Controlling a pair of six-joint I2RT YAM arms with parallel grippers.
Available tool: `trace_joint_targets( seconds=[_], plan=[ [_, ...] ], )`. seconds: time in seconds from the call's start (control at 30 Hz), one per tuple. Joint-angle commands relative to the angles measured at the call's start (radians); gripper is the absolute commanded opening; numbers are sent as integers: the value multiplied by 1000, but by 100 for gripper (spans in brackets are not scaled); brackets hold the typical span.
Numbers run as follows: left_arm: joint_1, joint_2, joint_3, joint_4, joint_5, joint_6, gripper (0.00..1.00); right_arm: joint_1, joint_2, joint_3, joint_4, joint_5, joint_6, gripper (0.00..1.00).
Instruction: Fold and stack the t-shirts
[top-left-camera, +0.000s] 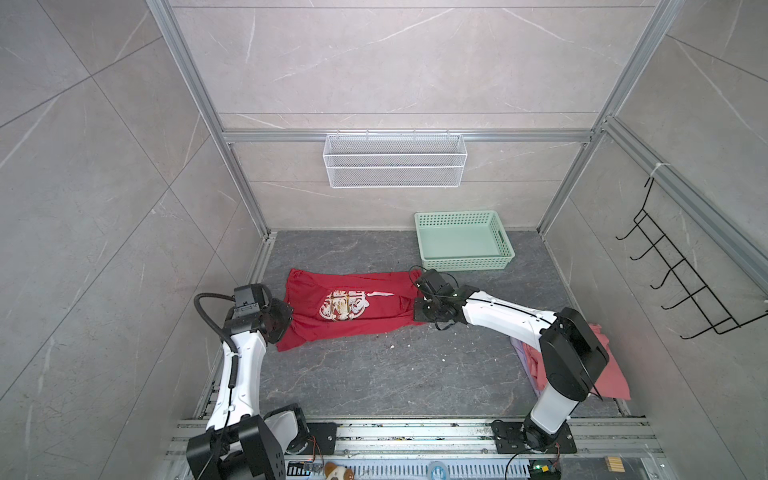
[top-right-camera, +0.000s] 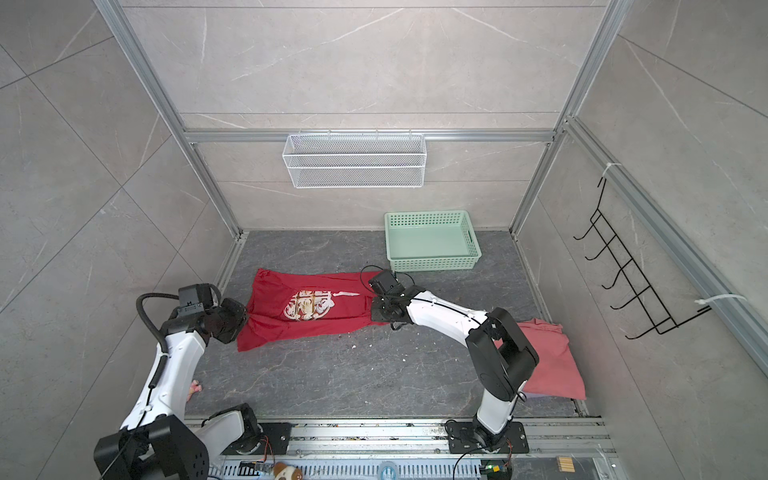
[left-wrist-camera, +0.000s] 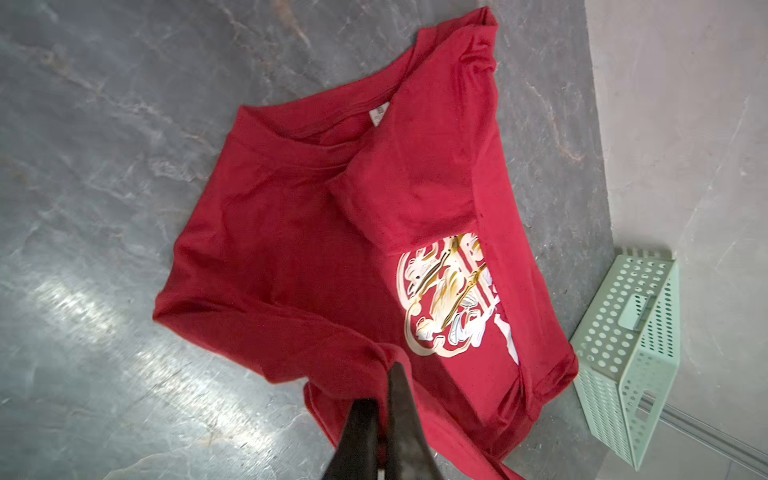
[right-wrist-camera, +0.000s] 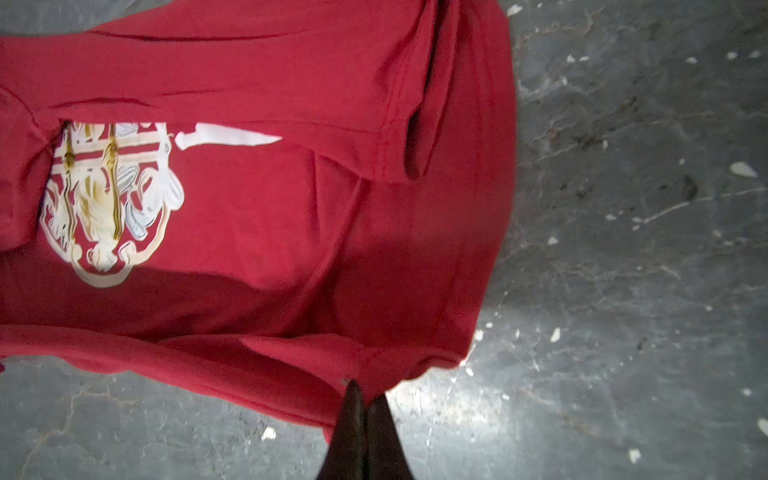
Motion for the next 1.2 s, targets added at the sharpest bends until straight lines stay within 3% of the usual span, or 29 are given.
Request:
trace_joint_targets(
  seconds=[0.0,0.5,1.03,1.1,1.17],
  plan=[
    [-2,71,78,98,35,50,0,-4,62,93,-20,-2,-18,0],
    [-11,456,260,282,122,47,0,-60,267,298,-84,2,-28,0],
    [-39,657,414,276,129,96,0,-91,355,356,-101,2,-11,0],
    [-39,674,436,275,132,109,7,-93,356,357,-91,-5,-20,2],
    [-39,683,461,259,136,127,23,-95,347,355,-79,-6,-32,10]
  ],
)
